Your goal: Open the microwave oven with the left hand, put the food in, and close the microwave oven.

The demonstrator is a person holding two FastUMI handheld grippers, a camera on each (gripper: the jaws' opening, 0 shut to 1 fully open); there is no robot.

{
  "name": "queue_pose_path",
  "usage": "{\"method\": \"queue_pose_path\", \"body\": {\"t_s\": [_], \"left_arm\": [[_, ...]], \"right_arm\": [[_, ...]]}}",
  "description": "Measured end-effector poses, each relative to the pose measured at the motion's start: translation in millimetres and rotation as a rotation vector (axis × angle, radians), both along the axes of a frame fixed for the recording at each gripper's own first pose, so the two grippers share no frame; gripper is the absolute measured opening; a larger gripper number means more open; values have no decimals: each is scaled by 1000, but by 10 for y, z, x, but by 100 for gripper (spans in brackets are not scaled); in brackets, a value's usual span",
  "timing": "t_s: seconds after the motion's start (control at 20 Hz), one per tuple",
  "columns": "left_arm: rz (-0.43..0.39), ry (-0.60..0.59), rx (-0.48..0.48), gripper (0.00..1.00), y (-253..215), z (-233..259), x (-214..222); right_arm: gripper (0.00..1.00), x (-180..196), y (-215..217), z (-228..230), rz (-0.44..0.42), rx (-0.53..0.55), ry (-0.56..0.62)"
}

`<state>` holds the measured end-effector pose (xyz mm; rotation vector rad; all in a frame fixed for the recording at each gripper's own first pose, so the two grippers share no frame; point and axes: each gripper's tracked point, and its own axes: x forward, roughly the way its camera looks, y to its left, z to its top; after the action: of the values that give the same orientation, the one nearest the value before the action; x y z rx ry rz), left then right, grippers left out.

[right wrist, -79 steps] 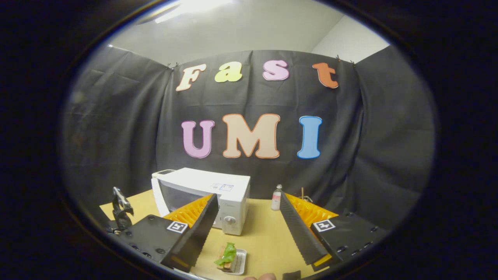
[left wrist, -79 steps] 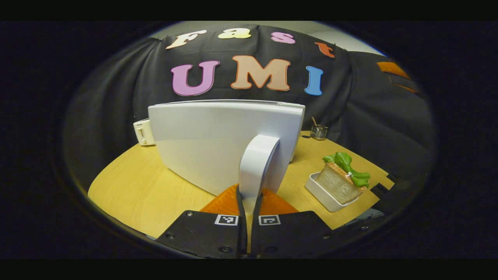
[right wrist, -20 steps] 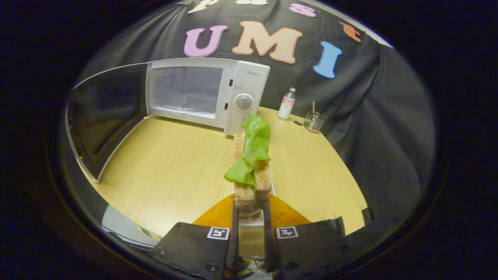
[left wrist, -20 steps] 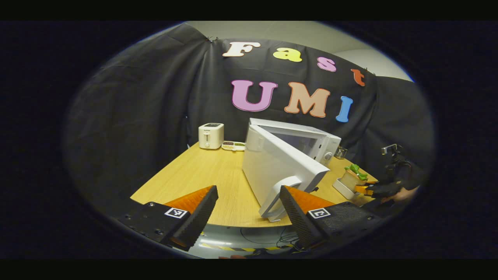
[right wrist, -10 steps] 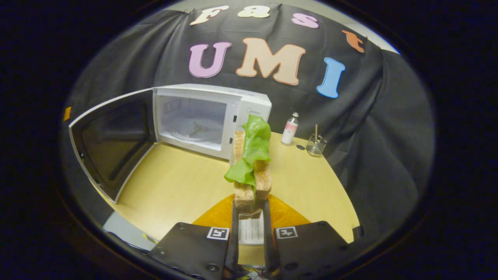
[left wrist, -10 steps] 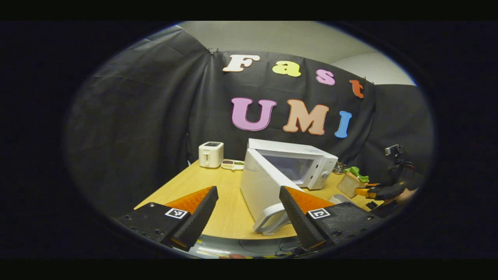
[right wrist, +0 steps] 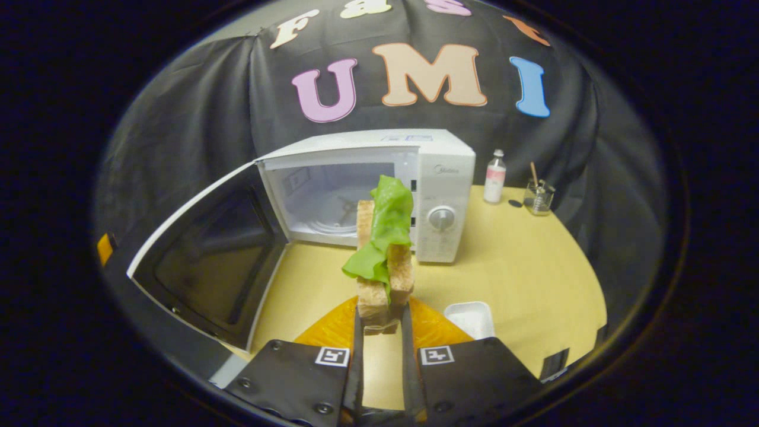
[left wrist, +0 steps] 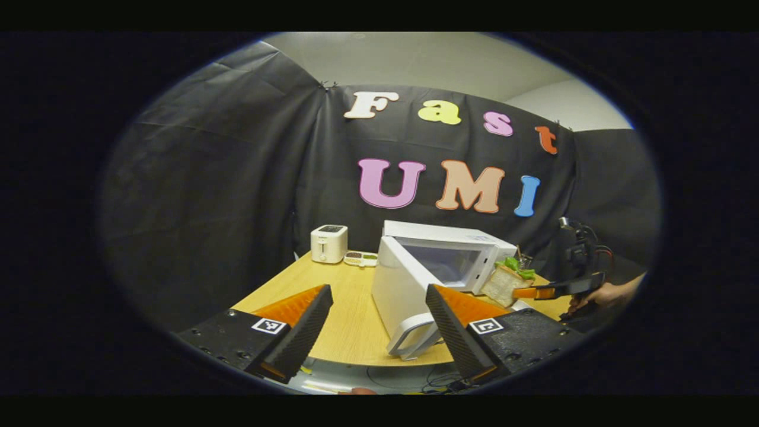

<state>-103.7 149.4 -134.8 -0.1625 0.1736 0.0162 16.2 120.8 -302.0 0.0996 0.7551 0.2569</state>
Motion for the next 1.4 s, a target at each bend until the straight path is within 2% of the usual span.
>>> {"method": "queue_pose_path", "body": {"t_s": [0.05,0.1,0.15,0.2,0.3,0.35,0.4,0.65,0.8,0.9,1.05,1.1,1.15,1.3,1.4], "left_arm": [[1,9,6,96,12,-15,-43],[9,11,16,96,33,-15,-65],[12,10,24,96,52,3,-95],[17,7,31,94,62,12,-114],[33,4,34,96,86,47,-142],[43,3,35,93,95,58,-157],[53,2,36,96,102,70,-177],[47,-17,15,94,-40,184,-206],[40,-4,14,96,-107,168,-196],[39,-6,-1,94,-110,155,-186],[74,18,-10,96,-34,101,-191],[85,22,-9,94,1,98,-214],[95,30,-5,96,25,86,-226],[130,59,8,93,121,32,-265],[150,67,10,99,170,19,-310]], "right_arm": [[29,59,116,-17,-13,42,27],[22,115,224,-34,-25,76,50],[29,162,330,-37,-46,122,77],[29,212,465,-52,-70,177,104],[29,314,718,-119,-120,271,168],[29,357,822,-146,-135,301,191],[29,397,919,-167,-149,322,217],[29,668,1351,-236,-223,443,294],[29,945,1456,-339,-338,487,330],[29,1163,1560,-380,-416,543,337],[29,1452,1677,-432,-506,611,327],[29,1540,1699,-447,-543,631,316],[29,1625,1724,-470,-584,653,307],[29,1808,1778,-588,-696,721,307],[29,1923,1764,-661,-757,745,284]]}}
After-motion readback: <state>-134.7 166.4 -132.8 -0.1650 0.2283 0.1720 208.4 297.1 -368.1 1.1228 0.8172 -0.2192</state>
